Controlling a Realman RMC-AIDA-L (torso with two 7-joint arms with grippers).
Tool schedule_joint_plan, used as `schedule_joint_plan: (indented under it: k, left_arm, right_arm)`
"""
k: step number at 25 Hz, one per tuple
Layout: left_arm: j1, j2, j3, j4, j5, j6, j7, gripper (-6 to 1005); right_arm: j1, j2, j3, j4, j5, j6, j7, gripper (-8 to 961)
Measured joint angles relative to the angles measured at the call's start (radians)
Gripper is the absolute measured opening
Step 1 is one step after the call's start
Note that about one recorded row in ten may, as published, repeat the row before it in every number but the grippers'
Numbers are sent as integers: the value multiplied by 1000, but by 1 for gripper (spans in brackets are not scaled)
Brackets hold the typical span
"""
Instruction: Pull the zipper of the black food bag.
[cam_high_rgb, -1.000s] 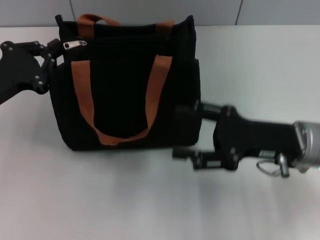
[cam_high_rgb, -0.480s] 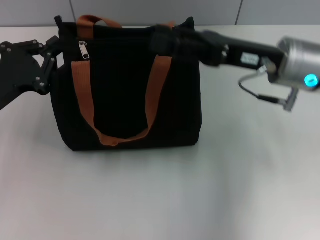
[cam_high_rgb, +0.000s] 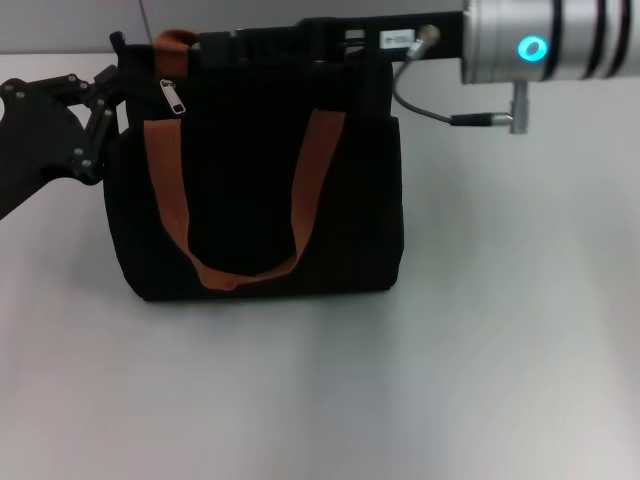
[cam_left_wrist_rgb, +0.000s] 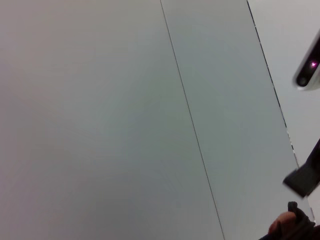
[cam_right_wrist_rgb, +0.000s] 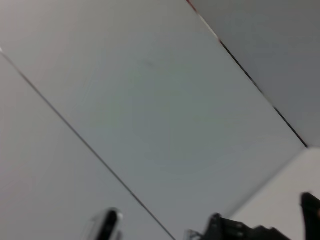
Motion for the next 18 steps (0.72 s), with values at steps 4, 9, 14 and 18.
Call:
schedule_joint_plan:
  k: [4,9,14,18]
  left_arm:
    - [-1,0,3,-9,-10,3,1,37]
    - [-2,2,4,-9,-10,9,3,39]
    - [-2,2,4,-9,-10,10,0,41]
    - [-2,2,7,-9,-10,10,-1,42]
  right_arm:
    - [28,0,-8,3,-28,33,48,753]
    - [59,-1,-74,-2,-35,75,116,634]
    - [81,-2,-137,-5,-38,128,162,497]
    - [92,-2,-150,-9,-60,152,179,425]
